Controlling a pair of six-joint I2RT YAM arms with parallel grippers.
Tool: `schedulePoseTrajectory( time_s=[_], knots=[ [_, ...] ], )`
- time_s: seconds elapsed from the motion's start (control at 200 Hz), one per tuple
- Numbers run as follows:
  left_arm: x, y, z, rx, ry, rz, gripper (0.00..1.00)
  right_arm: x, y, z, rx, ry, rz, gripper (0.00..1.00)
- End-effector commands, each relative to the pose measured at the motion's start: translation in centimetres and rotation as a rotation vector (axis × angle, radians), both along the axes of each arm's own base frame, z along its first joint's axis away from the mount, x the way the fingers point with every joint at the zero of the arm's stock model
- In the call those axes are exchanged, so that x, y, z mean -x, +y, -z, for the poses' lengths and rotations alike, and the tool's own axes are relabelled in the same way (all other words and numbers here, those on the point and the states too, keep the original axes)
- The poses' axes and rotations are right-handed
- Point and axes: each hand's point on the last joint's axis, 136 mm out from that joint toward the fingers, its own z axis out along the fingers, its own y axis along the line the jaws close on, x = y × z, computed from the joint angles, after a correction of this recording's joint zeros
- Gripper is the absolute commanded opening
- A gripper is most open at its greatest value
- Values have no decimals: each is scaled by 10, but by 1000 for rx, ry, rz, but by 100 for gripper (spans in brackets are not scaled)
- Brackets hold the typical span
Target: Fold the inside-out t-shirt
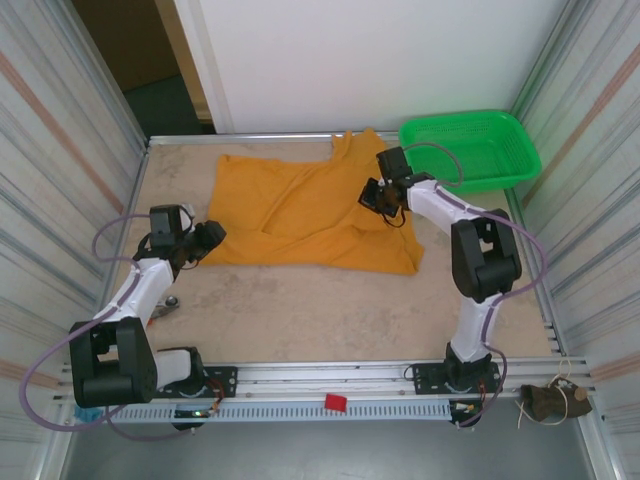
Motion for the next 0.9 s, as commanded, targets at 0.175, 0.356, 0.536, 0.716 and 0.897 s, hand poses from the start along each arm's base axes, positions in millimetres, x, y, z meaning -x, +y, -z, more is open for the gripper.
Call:
schedulePoseTrajectory(
  time_s=[0.175,0.356,0.536,0.716,0.897],
  knots=[
    [2,-6,-9,-1,-10,12,37,-24,24,-5,-8,-19,-77,0],
    [2,-8,-9,-2,-7,18,37,-31,35,5,-14,-10,-117,0],
    [2,-8,-11,-5,-7,18,37,-33,51,5,-40,-25,-208,31],
    [3,-4,-11,-27,-1,5,37,-11,36,-47,-16,-115,-241,55],
    [18,21,4,-115,76,-98,37,48,-31,-47,58,-64,-127,59]
  ],
)
